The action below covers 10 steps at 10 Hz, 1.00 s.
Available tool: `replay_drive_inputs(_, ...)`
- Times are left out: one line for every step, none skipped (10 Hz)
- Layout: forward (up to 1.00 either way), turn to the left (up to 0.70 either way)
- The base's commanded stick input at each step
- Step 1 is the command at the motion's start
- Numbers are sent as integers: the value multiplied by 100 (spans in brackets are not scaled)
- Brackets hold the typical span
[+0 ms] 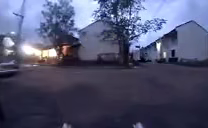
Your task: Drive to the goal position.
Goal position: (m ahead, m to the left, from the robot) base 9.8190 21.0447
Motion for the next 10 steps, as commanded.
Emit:
replay_drive_inputs(0, 70)
replay_drive_inputs(0, 70)
replay_drive_inputs(0, 70)
replay_drive_inputs(0, 70)
replay_drive_inputs(0, 70)
replay_drive_inputs(0, 70)
replay_drive_inputs(0, 70)
replay_drive_inputs(0, 70)
replay_drive_inputs(0, 70)
replay_drive_inputs(0, 70)
